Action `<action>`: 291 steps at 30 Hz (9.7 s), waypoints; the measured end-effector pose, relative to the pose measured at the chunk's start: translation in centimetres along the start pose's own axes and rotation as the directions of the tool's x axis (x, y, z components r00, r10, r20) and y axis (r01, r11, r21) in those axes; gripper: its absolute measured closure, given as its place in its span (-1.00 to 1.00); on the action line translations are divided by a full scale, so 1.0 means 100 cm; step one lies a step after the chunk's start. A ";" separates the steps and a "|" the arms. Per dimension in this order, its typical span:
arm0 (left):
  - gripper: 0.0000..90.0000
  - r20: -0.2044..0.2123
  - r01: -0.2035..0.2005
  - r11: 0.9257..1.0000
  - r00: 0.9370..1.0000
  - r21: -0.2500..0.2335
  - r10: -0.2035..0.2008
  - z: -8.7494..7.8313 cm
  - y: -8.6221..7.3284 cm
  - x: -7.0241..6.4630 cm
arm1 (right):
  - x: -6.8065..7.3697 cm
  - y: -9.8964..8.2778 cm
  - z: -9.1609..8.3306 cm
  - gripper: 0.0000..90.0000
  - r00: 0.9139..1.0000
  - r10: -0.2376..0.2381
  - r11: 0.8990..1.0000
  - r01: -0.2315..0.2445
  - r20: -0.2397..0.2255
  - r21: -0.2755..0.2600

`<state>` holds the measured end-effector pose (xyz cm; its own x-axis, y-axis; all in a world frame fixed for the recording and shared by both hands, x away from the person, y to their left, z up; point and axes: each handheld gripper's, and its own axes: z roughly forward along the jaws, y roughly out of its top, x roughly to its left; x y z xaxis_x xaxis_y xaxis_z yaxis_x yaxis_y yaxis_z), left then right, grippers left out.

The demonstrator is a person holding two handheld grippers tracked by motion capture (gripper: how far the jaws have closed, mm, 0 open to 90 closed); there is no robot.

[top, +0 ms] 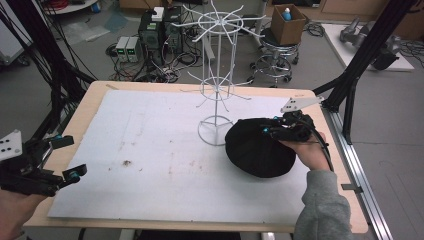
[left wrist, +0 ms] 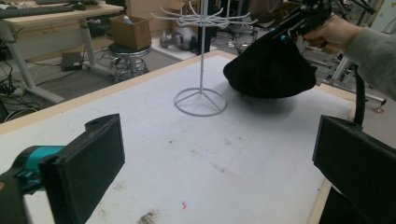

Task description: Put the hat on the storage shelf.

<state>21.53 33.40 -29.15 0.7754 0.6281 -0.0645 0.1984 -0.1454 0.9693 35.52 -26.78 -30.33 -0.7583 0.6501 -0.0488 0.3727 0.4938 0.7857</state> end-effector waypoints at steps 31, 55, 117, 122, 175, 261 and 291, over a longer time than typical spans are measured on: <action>-0.94 0.027 0.010 1.000 1.000 -0.011 -0.010 0.000 -0.002 0.004 | 0.007 0.086 -0.114 0.50 0.998 -0.068 0.998 0.068 0.008 -0.019; -0.94 0.026 0.005 1.000 1.000 -0.006 -0.004 -0.001 0.001 0.005 | 0.006 0.142 -0.171 0.50 0.993 -0.107 0.992 0.109 0.050 -0.057; -0.94 -0.028 0.082 0.997 0.996 -0.007 -0.083 -0.008 -0.014 0.032 | -0.022 0.256 -0.219 0.49 0.980 -0.097 0.965 0.135 0.173 -0.225; -0.94 -0.030 0.084 0.996 0.996 -0.007 -0.084 -0.008 -0.014 0.032 | -0.020 0.263 -0.209 0.49 0.977 -0.102 0.963 0.144 0.185 -0.229; -0.94 -0.021 0.077 0.997 0.997 0.011 -0.077 -0.002 -0.013 0.029 | -0.039 0.157 -0.125 0.45 0.991 -0.116 0.989 0.108 -0.074 -0.102; -0.94 -0.012 0.054 0.998 0.998 0.016 -0.054 0.005 -0.012 0.022 | -0.048 0.107 -0.122 -0.76 0.997 0.009 0.963 -0.030 -0.078 -0.269; -0.94 0.028 0.019 1.000 0.999 0.023 -0.019 0.013 -0.005 0.008 | 0.001 0.032 -0.132 -0.76 0.999 0.006 0.933 -0.022 -0.047 -0.359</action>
<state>22.82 32.98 -30.00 0.7879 0.6092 -0.0897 0.2268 -0.1515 0.9621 29.55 -32.77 -19.68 -0.7804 0.6251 -0.0155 0.1723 0.2387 0.9557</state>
